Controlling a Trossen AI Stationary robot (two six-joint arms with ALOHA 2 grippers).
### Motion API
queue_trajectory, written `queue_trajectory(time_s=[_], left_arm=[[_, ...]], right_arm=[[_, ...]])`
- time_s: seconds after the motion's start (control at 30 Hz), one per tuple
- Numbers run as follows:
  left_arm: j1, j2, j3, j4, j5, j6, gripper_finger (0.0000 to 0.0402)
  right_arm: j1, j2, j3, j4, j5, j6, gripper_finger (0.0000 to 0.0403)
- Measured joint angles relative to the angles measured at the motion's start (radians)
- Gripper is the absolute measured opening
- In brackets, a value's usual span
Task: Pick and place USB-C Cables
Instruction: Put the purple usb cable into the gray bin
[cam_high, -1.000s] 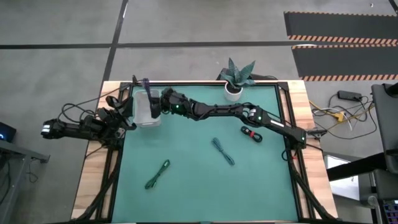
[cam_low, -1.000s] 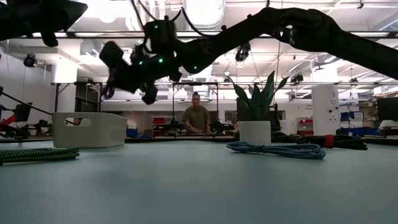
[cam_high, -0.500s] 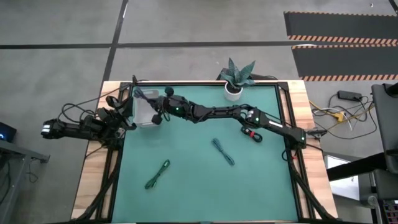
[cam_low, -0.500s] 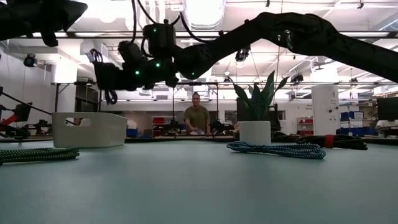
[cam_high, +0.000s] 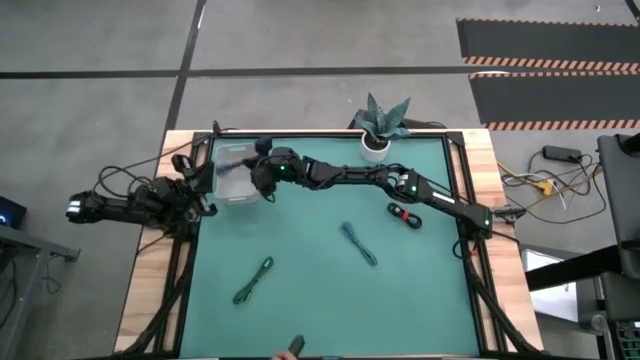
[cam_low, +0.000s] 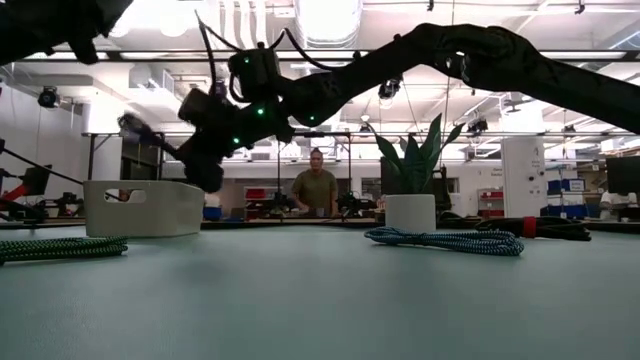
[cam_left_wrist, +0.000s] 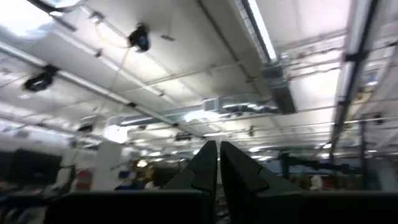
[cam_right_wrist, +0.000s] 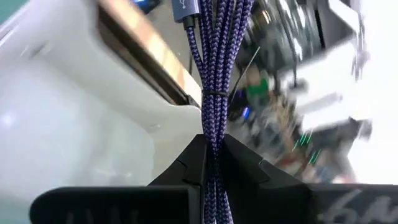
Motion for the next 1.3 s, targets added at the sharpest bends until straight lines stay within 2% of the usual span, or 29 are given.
queue_trajectory(time_s=[0.1,0.27,0.57,0.7,0.83,0.93,1.1,1.3], left_arm=[[0.000,0.000,0.000,0.006,0.062,0.000,0.0005],[0.000,0.000,0.000,0.015,0.065,0.000,0.0005],[0.000,0.000,0.000,0.015,0.065,0.000,0.0005],[0.000,0.000,0.000,0.014,0.065,0.000,0.0005],[0.000,0.000,0.000,0.014,0.065,0.000,0.0005],[0.000,0.000,0.000,0.014,0.065,0.001,0.0005],[0.000,0.000,0.000,0.014,0.064,0.001,0.0005],[0.000,0.000,0.000,0.015,0.064,0.001,0.0005]], right_arm=[[0.001,0.000,0.000,0.001,-0.035,-0.232,0.0028],[-0.009,-0.002,0.000,0.015,-0.095,-0.398,0.0028],[-0.032,-0.002,0.004,0.050,-0.371,-0.709,0.0028],[-0.059,-0.002,0.006,0.040,-0.480,-0.681,0.0028],[-0.066,-0.002,0.006,0.040,-0.518,-0.664,0.0028],[-0.078,-0.002,0.006,0.040,-0.594,-0.585,0.0028],[-0.108,0.011,0.005,0.039,-0.544,-0.592,0.0028],[-0.115,0.013,0.002,0.046,-0.554,-0.611,0.0028]])
